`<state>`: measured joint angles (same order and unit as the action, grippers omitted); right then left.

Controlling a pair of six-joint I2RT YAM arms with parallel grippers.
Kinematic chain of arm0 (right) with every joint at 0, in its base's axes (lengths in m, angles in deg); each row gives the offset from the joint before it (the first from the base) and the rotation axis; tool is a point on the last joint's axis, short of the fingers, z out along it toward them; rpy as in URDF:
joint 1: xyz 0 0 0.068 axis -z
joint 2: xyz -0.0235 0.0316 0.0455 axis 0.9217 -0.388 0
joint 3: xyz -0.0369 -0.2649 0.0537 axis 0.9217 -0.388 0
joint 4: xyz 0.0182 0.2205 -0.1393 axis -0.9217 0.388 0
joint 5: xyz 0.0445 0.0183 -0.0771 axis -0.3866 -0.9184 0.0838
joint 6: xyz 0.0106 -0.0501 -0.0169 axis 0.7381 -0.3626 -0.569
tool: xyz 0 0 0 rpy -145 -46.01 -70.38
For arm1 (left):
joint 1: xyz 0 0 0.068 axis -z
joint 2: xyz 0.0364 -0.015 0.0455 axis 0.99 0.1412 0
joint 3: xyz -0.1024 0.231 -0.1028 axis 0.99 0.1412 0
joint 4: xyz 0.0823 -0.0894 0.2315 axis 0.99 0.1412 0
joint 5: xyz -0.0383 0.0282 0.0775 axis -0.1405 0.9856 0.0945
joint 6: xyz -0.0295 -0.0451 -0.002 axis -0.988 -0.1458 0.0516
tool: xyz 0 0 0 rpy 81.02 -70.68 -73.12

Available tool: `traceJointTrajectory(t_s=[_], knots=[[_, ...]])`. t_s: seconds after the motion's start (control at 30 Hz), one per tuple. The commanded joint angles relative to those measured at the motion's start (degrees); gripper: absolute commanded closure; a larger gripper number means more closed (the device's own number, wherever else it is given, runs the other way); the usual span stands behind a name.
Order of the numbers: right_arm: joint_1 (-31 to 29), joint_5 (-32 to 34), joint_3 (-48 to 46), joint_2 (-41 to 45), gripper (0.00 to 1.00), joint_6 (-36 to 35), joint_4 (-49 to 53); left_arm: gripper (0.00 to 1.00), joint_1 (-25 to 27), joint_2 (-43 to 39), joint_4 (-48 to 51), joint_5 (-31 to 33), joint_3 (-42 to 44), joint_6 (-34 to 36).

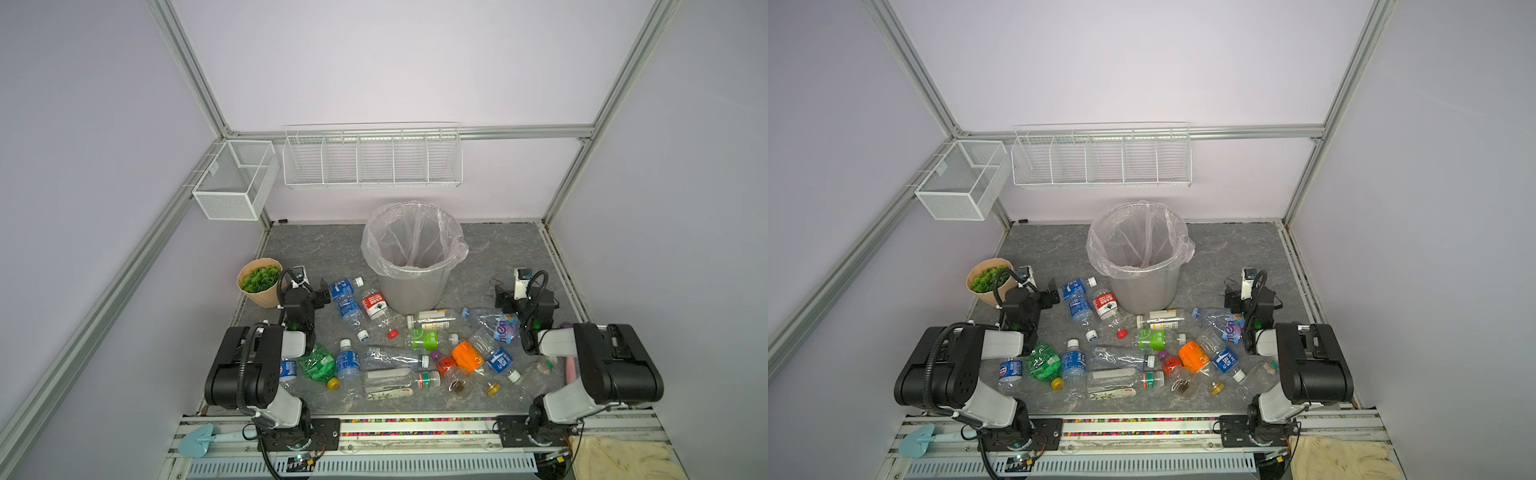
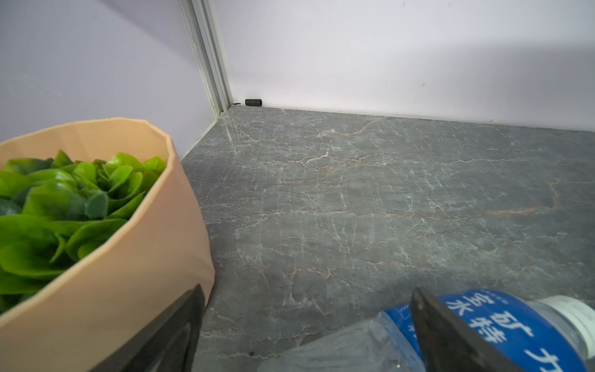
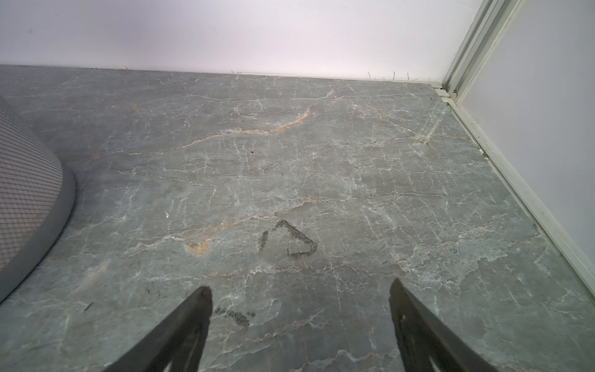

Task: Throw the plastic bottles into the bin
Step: 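Raise both arms and move the right gripper over the bottle pile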

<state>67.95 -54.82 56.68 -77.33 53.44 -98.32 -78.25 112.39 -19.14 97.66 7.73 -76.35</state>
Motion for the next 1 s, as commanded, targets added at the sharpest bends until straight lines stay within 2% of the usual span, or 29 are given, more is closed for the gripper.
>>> traceJointTrajectory(t_s=[0.0, 0.07, 0.13, 0.23, 0.33, 0.43, 0.5, 0.57, 0.6, 0.67, 0.7, 0.8, 0.97], knots=[[0.1, 0.1, 0.6, 1.0, 0.11, -0.8, -0.2, 0.01, -0.5, -0.8, 0.4, 0.8, -0.9, -0.6], [0.1, 1.7, 1.2, 1.5, 0.11, -0.2, 1.1, 0.01, -0.5, -1.3, 1.0, 2.2, -1.1, -1.0], [0.0, 0.6, 2.8, 4.0, 0.11, -0.6, 6.1, 0.01, -0.4, -3.6, 2.7, 3.1, -1.3, -0.8], [-0.3, -1.4, 6.3, 12.2, 0.11, -1.8, 18.7, 0.01, -0.2, -9.6, 11.3, 6.4, -3.5, -1.9], [-1.5, -3.1, 7.7, 22.0, 0.11, -2.7, 25.4, 0.01, 0.0, -16.6, 19.1, 7.7, -5.8, -3.7], [-3.0, -4.5, 13.5, 31.6, 0.11, -2.3, 40.2, 0.01, 0.0, -24.1, 37.0, 6.9, -13.2, -7.5], [-3.1, -1.5, 21.6, 35.0, 0.11, 5.6, 57.5, 0.01, 0.8, -27.8, 48.5, 8.1, -18.6, -11.2], [-3.1, 11.5, 30.3, 35.1, 0.11, 26.5, 81.5, 0.01, 2.2, -31.8, 58.8, 9.5, -22.8, -15.3], [-2.7, 13.2, 33.0, 34.6, 0.11, 30.4, 88.2, 0.01, 2.7, -33.5, 62.5, 8.8, -24.2, -17.3], [-2.9, 4.5, 34.4, 34.7, 0.11, 27.0, 93.1, 0.01, 4.3, -37.8, 69.5, 4.7, -26.6, -17.8], [-3.2, 2.7, 34.2, 35.5, 0.11, 27.5, 95.0, 0.01, 5.7, -39.4, 71.6, 4.4, -27.1, -17.9], [-5.8, 0.1, 32.3, 40.8, 0.11, 27.5, 99.5, 0.01, 9.6, -45.1, 78.1, 4.3, -28.1, -17.3], [-10.3, -2.1, 30.1, 48.4, 0.12, 28.1, 109.2, 0.01, 10.4, -54.1, 88.5, -3.6, -27.4, -18.2]])
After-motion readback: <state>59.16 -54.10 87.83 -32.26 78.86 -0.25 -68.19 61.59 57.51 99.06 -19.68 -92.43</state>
